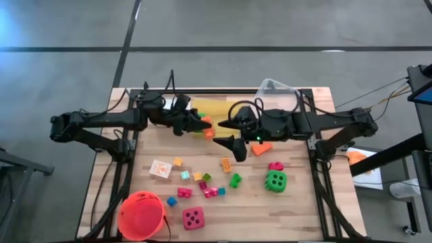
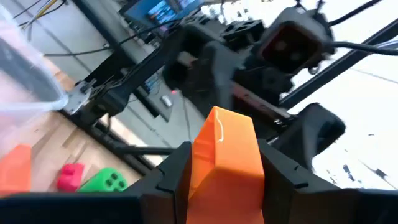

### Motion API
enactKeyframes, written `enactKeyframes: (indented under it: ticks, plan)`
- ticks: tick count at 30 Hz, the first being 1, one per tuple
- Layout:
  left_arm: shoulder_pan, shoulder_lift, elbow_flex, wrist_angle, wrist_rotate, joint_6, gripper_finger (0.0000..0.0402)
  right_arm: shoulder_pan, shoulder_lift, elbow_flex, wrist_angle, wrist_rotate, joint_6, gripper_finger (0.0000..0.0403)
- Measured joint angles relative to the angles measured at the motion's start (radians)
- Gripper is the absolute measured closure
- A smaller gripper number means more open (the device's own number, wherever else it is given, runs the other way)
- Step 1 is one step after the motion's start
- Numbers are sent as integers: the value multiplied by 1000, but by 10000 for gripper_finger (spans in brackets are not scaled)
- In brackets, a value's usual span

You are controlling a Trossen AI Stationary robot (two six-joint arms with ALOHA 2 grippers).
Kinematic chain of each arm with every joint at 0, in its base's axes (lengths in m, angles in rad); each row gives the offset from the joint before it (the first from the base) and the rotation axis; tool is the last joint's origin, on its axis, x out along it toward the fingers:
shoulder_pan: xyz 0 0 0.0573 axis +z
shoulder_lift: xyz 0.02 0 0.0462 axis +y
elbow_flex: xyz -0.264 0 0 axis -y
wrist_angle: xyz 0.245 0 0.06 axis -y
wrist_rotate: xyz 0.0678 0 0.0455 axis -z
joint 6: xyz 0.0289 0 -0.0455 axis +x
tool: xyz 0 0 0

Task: Pick & Place Toys
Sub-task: Put the left orange game piece into the transparent bin

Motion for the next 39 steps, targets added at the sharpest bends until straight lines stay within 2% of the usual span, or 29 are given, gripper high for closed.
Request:
enactKeyframes:
  ticks: [6, 17, 25, 32, 39]
  plan:
    - [0, 0, 0, 67, -10, -17, 275, -43, 0, 0, 10, -64, 4, 71]
    - [0, 0, 0, 85, -57, -25, 275, -119, 0, 0, 59, -202, 32, 71]
    - [0, 0, 0, 149, -64, -25, 275, -139, 0, 0, 63, -224, 32, 71]
    - [1, 10, 0, 154, -94, -29, 275, -139, 50, 7, 88, -256, 47, 71]
    - [-4, 25, 1, 171, -79, -44, 275, -139, 69, 30, 107, -273, 34, 71]
